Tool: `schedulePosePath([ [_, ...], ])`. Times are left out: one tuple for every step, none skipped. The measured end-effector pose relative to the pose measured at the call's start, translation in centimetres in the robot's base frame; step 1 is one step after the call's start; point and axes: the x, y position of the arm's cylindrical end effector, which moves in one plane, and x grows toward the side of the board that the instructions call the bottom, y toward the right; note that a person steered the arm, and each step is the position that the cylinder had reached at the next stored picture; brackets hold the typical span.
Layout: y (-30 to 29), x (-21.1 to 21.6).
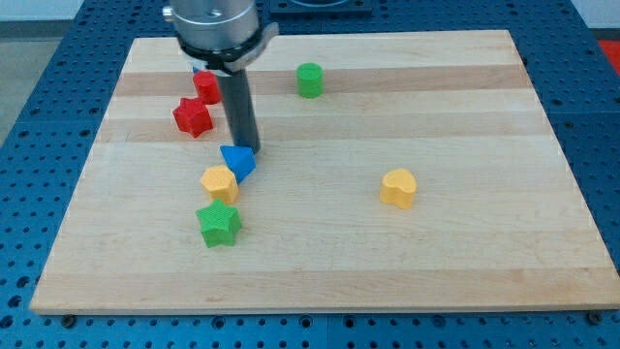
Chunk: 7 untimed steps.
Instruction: Move the blue triangle beside green star
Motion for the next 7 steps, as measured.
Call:
schedulePosePath([
  [4.3, 2.6],
  [1.7, 2.4],
  [-2.6, 1.8],
  [-3.0, 3.8],
  [-4.1, 5.5],
  [-4.1, 3.6],
  [-5.9, 1.6],
])
